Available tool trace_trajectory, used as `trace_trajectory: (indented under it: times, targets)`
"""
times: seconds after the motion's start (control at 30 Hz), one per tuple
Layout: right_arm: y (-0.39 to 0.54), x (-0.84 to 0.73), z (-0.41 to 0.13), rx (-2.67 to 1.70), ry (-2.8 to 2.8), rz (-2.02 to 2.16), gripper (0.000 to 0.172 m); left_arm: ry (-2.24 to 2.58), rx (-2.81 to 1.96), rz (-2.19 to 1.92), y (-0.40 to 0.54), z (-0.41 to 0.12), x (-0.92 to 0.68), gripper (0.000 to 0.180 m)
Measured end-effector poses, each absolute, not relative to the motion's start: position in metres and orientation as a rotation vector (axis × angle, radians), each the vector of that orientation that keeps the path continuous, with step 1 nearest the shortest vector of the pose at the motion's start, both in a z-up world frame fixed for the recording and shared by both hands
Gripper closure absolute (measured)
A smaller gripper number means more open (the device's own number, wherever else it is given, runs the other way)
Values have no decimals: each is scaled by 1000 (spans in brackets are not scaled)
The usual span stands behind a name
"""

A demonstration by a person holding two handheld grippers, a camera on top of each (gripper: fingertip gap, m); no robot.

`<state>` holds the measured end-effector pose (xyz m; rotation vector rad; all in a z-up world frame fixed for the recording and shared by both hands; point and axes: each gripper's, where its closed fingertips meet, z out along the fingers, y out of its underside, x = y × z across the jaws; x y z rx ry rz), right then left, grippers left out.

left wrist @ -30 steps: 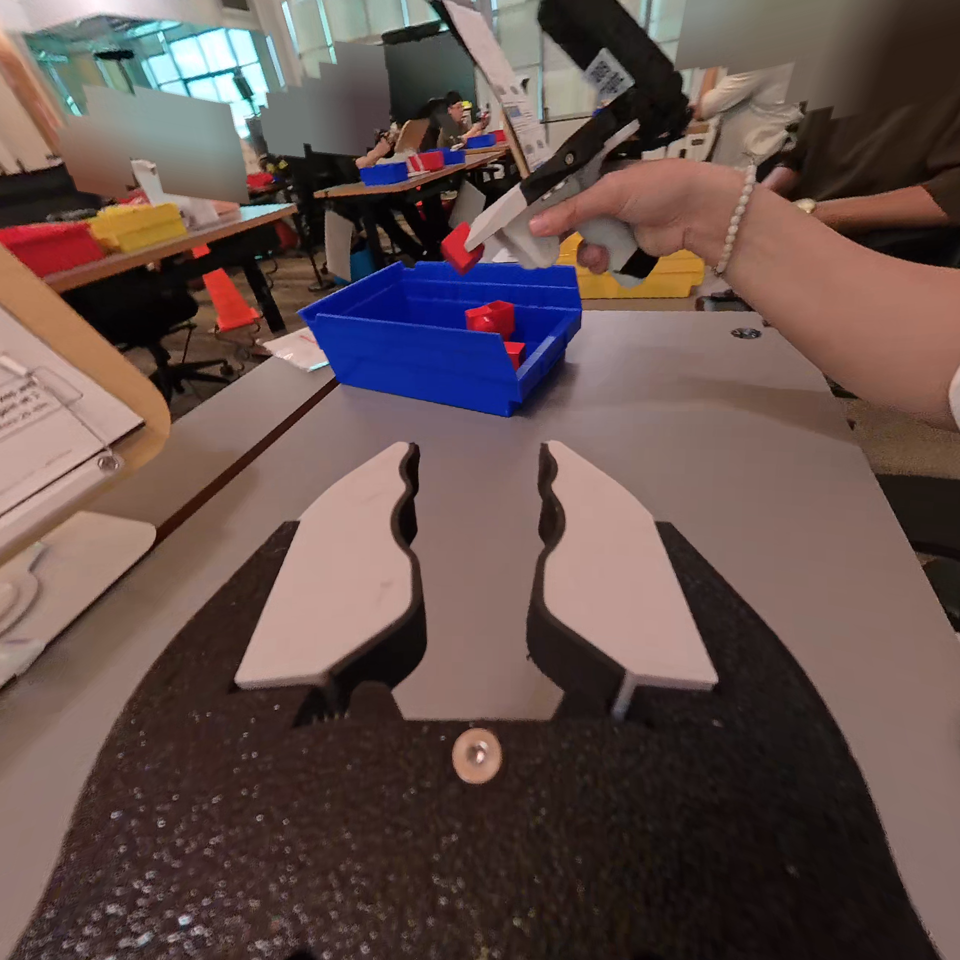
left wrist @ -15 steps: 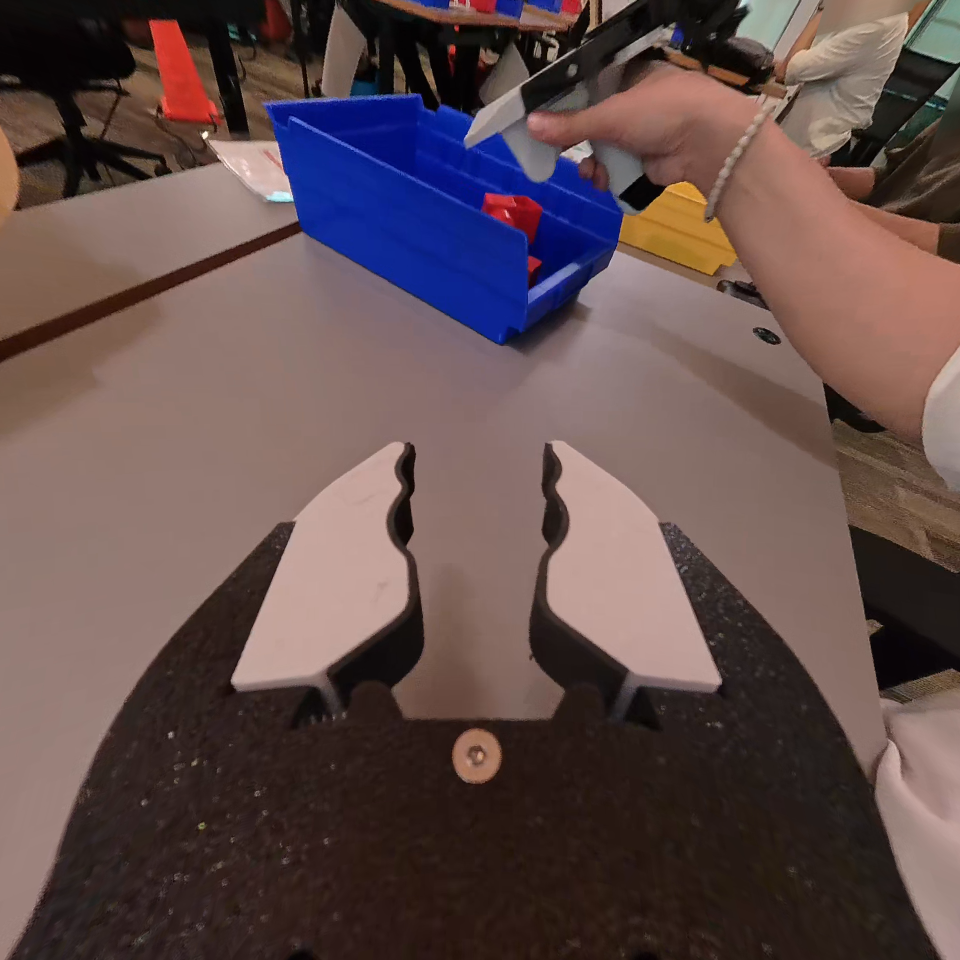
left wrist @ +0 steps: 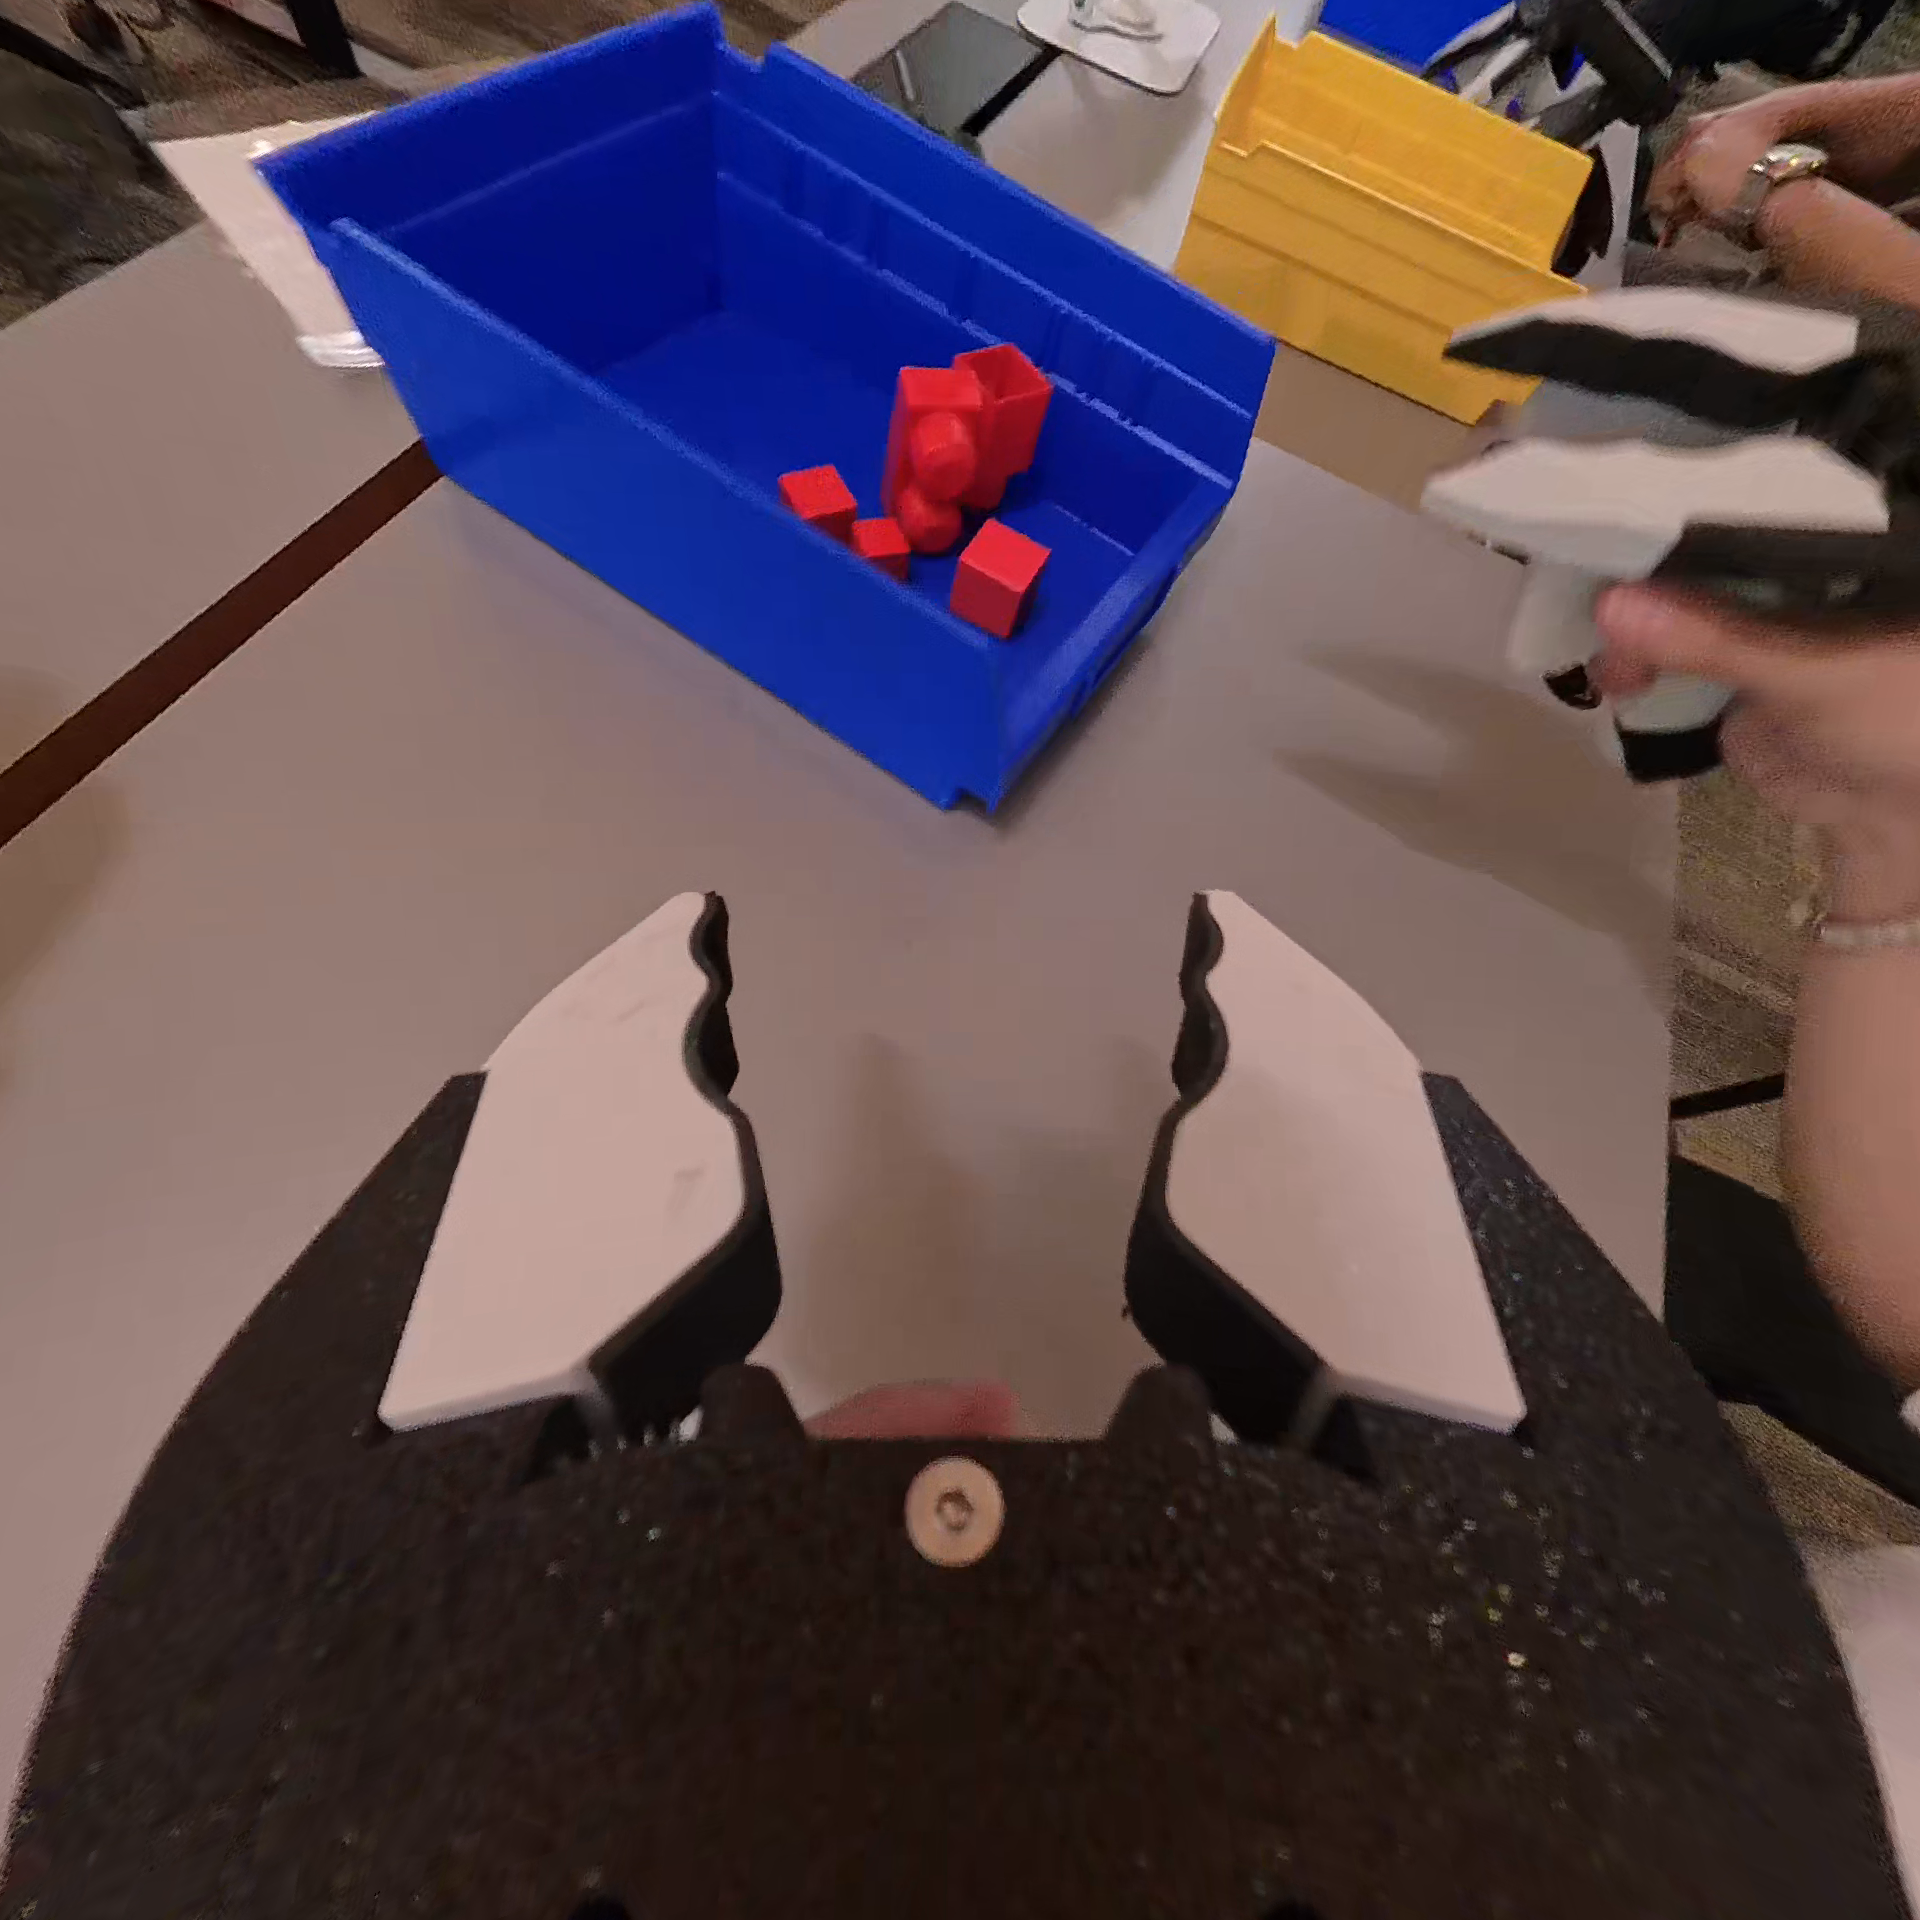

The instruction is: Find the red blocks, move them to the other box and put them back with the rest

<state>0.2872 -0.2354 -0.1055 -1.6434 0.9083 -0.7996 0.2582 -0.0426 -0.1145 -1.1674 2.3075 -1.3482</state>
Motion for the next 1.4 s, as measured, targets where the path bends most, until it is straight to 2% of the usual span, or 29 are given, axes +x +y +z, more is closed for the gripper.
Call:
trace_trajectory:
  times: [0.27, 0.53, 0.73, 0.87, 0.93, 1.0, 1.1, 1.4]
  targets:
    - [-259, 278, -105, -1635, 883, -914, 97, 2398, -1412, -1112, -94, -111, 348, 94]
    - [-265, 265, -106, -1628, 852, -879, 97, 2248, -1933, -788, -89, -168, 432, 95]
    - [-283, 256, -100, -1573, 855, -882, 101, 2176, -2094, -593, -96, -199, 455, 107]
    - [-287, 254, -103, -1553, 883, -832, 102, 2060, -2151, -470, -98, -221, 466, 130]
    - [-289, 252, -104, -1569, 872, -861, 102, 2027, -2163, -385, -95, -232, 466, 135]
    - [-291, 252, -107, -1597, 870, -884, 102, 1980, -2115, -306, -85, -234, 472, 154]
    - [-292, 251, -107, -1595, 870, -869, 101, 2051, -2053, -329, -86, -235, 473, 168]
    - [-300, 249, -102, -1573, 877, -892, 102, 2228, -2034, -451, -71, -229, 467, 175]
